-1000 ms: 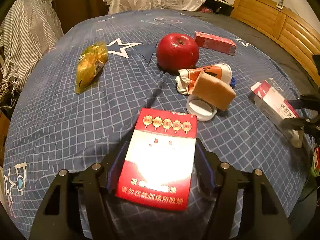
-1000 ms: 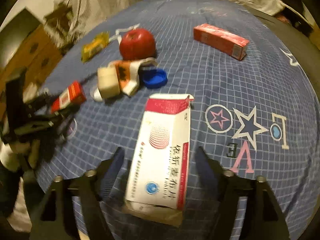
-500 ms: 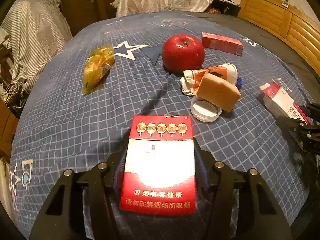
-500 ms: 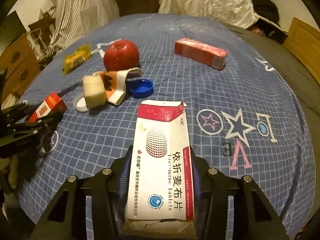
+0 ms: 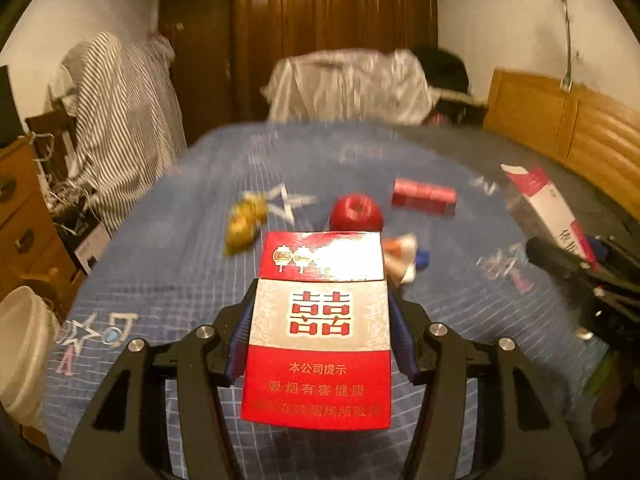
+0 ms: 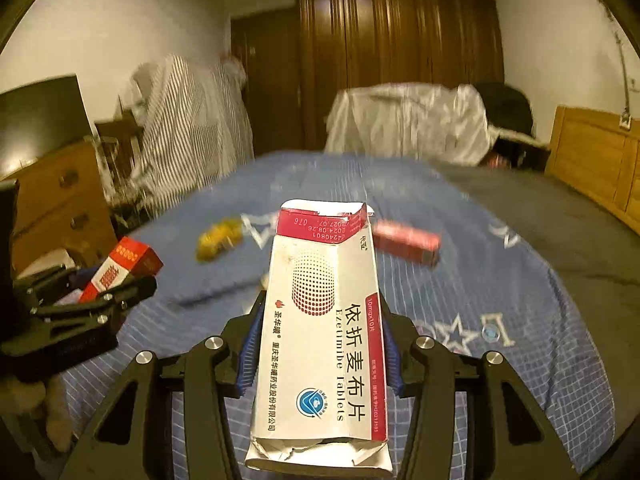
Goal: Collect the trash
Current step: 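Carry the cigarette box and medicine box with both tools over the bucket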
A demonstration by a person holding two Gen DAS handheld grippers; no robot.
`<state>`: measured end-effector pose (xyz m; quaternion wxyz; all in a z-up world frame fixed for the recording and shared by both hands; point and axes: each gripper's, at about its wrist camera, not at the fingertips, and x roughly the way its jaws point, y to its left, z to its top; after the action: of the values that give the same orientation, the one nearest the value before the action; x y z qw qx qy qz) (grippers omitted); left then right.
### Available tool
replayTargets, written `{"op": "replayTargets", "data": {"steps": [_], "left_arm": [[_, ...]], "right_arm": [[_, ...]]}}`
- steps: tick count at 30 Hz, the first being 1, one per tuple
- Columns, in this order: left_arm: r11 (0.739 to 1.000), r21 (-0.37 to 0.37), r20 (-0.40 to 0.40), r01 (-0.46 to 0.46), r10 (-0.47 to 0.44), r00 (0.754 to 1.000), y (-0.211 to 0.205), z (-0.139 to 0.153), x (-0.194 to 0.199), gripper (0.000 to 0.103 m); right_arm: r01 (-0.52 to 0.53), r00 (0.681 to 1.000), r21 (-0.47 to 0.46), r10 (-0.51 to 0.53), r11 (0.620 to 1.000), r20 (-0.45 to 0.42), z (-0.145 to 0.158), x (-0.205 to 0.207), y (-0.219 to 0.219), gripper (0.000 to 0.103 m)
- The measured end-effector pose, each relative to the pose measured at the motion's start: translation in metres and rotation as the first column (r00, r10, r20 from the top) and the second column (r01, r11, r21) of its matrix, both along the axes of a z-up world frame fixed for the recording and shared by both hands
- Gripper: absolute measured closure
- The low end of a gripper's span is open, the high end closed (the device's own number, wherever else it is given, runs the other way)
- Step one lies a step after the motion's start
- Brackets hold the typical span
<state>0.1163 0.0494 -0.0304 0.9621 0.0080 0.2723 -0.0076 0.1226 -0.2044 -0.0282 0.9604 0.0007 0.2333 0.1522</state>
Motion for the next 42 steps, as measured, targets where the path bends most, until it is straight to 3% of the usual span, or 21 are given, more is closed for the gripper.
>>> {"op": "replayTargets", "data": {"steps": [6,11,16,29,35,42], "left_arm": [[0.999,-0.045,0.115,-0.012,0.017,0.993,-0.007,0.032,-0.028,0.048],[0.998,-0.059,0.187,-0.012,0.023,0.982,-0.013,0.050,-0.045,0.048],[0.998,-0.062,0.203,-0.014,0.026,0.979,-0.013,0.054,-0.054,0.048],[0.996,-0.067,0.219,-0.056,0.070,0.973,0.011,0.060,-0.066,0.048],[0.987,-0.073,0.235,-0.141,0.154,0.960,0.053,0.069,-0.073,0.048],[0.962,-0.068,0.245,-0.266,0.274,0.930,0.118,0.082,-0.083,0.048]], "right_arm": [[0.003,0.992,0.032,-0.007,0.999,0.129,0.038,-0.042,0.000,0.051],[0.006,0.983,0.036,-0.013,0.999,0.185,0.056,-0.069,0.000,0.051],[0.014,0.980,0.054,-0.024,0.998,0.197,0.067,-0.083,-0.002,0.050],[-0.037,0.978,0.046,0.026,0.998,0.207,0.081,-0.074,0.011,0.050],[-0.122,0.972,0.042,0.111,0.992,0.207,0.096,-0.060,0.055,0.050],[-0.259,0.947,0.042,0.245,0.965,0.207,0.118,-0.044,0.138,0.050]]}}
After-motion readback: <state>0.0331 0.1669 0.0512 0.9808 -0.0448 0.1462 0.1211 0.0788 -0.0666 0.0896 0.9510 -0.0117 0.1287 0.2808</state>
